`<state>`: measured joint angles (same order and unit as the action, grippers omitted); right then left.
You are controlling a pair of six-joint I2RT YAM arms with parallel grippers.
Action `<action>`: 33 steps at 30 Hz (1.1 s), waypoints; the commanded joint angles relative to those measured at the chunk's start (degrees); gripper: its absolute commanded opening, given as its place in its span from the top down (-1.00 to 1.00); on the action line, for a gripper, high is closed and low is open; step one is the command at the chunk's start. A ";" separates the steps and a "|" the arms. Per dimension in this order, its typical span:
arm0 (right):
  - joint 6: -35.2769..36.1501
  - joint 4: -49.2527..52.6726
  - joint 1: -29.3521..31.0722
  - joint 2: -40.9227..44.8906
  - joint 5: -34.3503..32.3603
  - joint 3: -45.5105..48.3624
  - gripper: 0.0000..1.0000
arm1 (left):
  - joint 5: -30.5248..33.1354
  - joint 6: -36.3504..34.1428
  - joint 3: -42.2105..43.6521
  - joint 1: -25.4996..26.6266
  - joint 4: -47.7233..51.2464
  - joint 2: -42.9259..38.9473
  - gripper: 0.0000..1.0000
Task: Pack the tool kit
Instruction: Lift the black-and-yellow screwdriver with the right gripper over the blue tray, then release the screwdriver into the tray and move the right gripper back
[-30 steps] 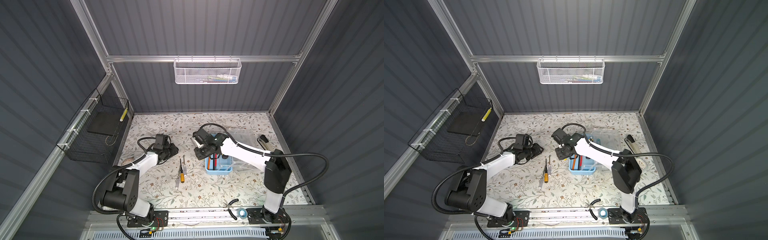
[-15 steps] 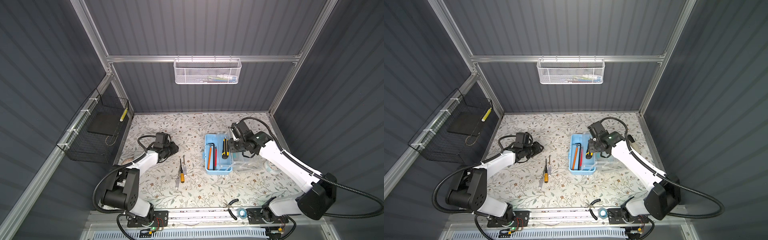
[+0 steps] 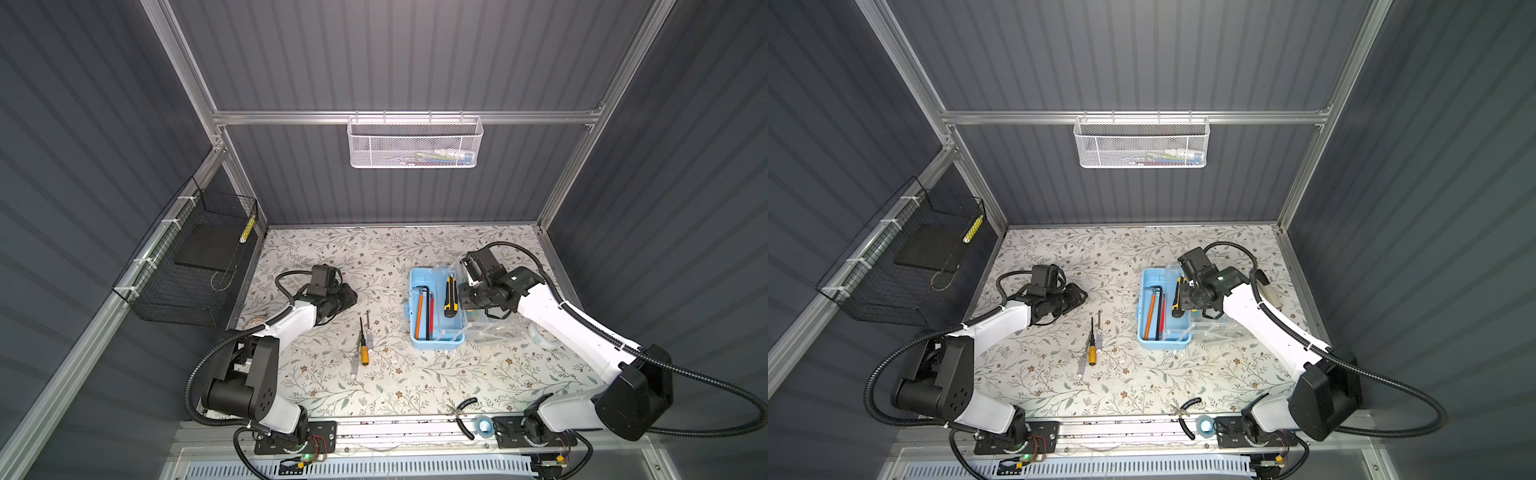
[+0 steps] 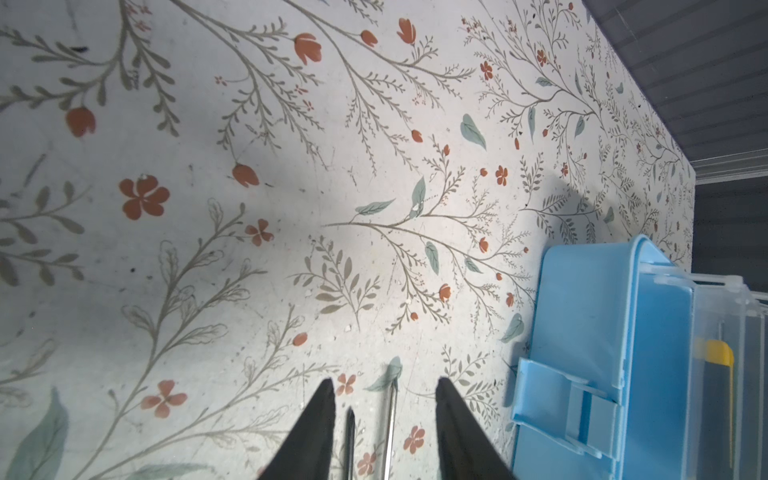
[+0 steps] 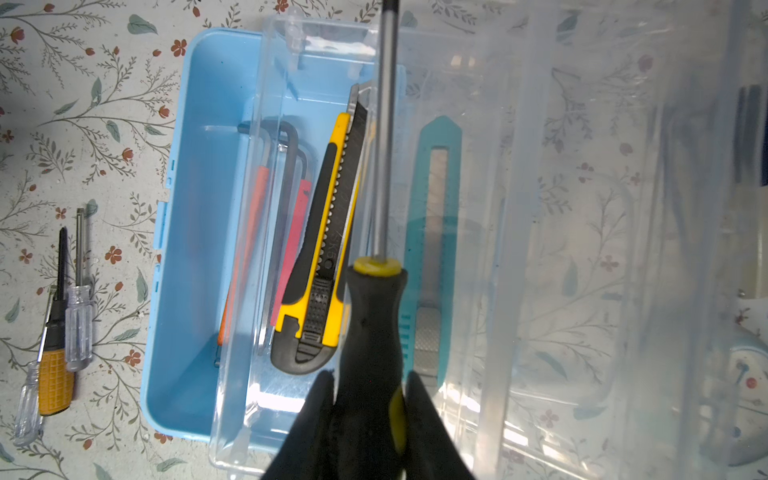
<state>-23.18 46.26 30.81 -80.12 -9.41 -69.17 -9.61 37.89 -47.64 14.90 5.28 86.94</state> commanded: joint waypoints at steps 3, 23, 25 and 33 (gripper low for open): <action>-0.81 0.79 -0.92 1.68 -0.95 1.12 0.48 | 0.70 -1.28 -0.88 -0.31 1.23 0.38 0.17; 0.36 3.35 4.21 1.82 -2.86 -8.30 0.19 | 0.95 -1.94 0.74 -0.31 1.89 -1.48 0.17; -0.13 3.24 6.73 0.17 -2.82 -10.12 0.21 | 1.08 -2.08 1.03 -0.31 2.10 -1.68 0.16; -1.52 -0.40 17.59 -12.59 2.51 -16.46 0.30 | 1.02 -2.21 1.79 -0.31 2.19 -2.75 0.17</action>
<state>-24.01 46.28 45.87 -88.18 -9.43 -83.61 -8.75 37.01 -46.74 14.90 6.11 85.82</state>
